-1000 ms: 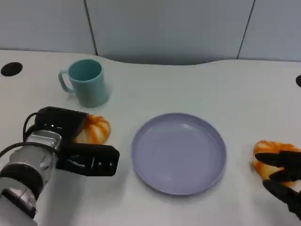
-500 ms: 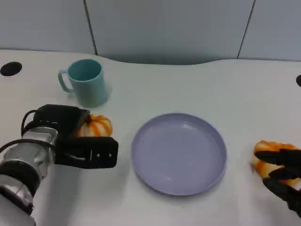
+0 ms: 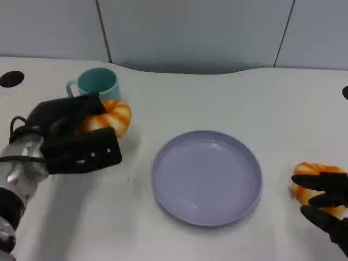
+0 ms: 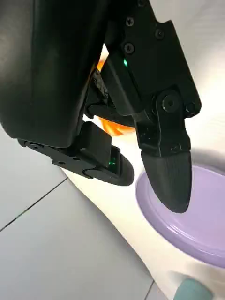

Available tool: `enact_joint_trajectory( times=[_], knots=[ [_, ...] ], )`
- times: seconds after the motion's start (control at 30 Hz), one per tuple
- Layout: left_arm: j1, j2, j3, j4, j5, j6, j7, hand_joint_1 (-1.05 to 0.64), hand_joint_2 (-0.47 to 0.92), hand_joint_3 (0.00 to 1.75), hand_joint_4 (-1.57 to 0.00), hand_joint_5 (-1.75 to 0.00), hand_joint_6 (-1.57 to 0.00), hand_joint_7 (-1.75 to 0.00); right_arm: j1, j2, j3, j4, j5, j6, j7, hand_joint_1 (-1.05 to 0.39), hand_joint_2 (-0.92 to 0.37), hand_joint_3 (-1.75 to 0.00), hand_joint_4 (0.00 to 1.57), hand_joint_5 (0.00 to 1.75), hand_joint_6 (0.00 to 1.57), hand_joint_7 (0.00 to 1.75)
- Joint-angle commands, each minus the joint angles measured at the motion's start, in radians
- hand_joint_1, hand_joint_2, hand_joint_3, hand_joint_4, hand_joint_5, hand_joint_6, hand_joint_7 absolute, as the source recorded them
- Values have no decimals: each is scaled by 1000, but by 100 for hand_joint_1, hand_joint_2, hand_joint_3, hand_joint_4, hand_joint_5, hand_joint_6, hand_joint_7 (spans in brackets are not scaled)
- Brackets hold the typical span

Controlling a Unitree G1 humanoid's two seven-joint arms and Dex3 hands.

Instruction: Grasp the bread from the table and place it into the plate.

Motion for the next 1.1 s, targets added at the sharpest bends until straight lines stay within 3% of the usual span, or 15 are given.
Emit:
enact_joint_trajectory(
  times=[0.03, 0.33, 0.57, 0.93, 1.1],
  knots=[
    [28, 47, 60, -109, -59, -22, -67, -9, 82, 8, -76, -175, -59, -175, -6, 5, 5, -10, -1, 18, -9, -23, -92, -33, 67, 53, 82, 0],
    [60, 75, 110, -297, -120, -128, -174, -9, 84, 8, -77, -175, -58, -175, -21, 5, 20, 1, -13, 30, -18, -26, -92, -32, 69, 54, 82, 0],
    [39, 20, 74, -375, -123, -176, -301, -8, 86, 8, -78, -175, -57, -175, -33, 4, 21, 32, -12, 16, -23, -25, -92, -32, 70, 54, 82, 1],
    [-60, -116, -29, -197, -66, -315, -338, -9, 86, 9, -81, -175, -60, -175, -19, 8, 23, 14, -20, 30, -24, -27, -92, -32, 69, 54, 83, 1],
    [-84, -135, -52, -140, -38, -347, -322, -9, 85, 8, -81, -175, -59, -175, -16, 7, 22, 20, -13, 5, -25, -24, -92, -32, 69, 54, 83, 1]
  ],
)
